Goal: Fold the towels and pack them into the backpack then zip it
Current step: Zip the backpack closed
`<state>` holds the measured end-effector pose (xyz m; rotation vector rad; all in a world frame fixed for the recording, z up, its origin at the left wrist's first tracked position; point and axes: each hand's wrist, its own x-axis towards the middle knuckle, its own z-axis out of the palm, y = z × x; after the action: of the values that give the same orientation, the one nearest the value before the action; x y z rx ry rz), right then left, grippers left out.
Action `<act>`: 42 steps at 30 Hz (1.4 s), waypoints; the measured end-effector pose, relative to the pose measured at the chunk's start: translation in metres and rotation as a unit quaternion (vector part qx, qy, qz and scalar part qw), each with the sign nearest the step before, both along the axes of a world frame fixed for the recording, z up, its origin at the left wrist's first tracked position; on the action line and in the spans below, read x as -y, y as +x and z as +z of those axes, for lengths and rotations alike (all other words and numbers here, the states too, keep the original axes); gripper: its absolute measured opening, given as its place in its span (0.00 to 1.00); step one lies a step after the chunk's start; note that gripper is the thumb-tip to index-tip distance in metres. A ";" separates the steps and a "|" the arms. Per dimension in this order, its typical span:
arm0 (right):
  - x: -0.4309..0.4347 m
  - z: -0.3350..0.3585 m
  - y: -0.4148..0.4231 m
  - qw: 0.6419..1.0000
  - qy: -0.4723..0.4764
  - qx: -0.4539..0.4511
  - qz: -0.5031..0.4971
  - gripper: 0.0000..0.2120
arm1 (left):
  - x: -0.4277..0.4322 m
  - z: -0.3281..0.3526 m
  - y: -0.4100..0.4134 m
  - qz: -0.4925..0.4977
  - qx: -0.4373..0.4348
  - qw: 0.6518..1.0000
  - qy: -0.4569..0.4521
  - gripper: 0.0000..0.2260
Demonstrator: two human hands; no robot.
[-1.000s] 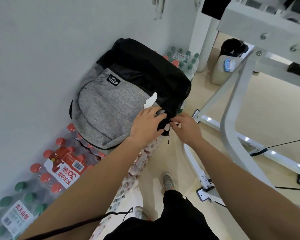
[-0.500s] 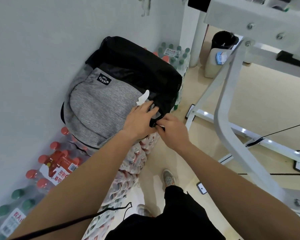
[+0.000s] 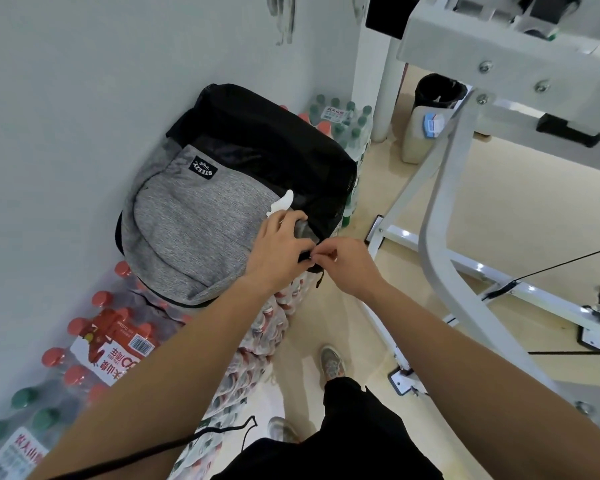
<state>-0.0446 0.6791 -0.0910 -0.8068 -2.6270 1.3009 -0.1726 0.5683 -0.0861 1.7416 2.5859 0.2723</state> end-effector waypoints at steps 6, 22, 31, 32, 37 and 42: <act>-0.016 -0.006 0.005 0.997 0.080 -0.006 -0.016 0.13 | 0.002 0.003 0.002 0.016 0.007 1.000 0.022 0.05; -0.038 -0.017 -0.033 0.942 0.310 0.005 0.127 0.04 | 0.013 0.018 0.010 0.052 0.041 0.998 0.013 0.03; -0.028 -0.001 -0.044 0.918 0.365 0.105 0.116 0.09 | 0.104 0.040 0.007 0.120 0.083 0.989 0.014 0.01; -0.023 0.000 -0.043 0.918 0.368 0.107 0.107 0.09 | 0.116 0.043 0.007 0.131 0.082 0.988 0.020 0.01; 0.019 0.012 -0.032 0.930 0.349 0.048 0.105 0.09 | 0.134 0.048 0.010 0.194 0.116 0.973 0.047 0.03; 0.073 0.020 -0.030 0.912 0.355 -0.048 0.198 0.14 | 0.126 0.045 0.020 0.201 0.157 0.965 0.064 0.04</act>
<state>-0.0749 0.6065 -0.0714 -0.0962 -2.9286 0.3136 -0.1522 0.4420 -0.0406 1.0666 2.6950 0.6730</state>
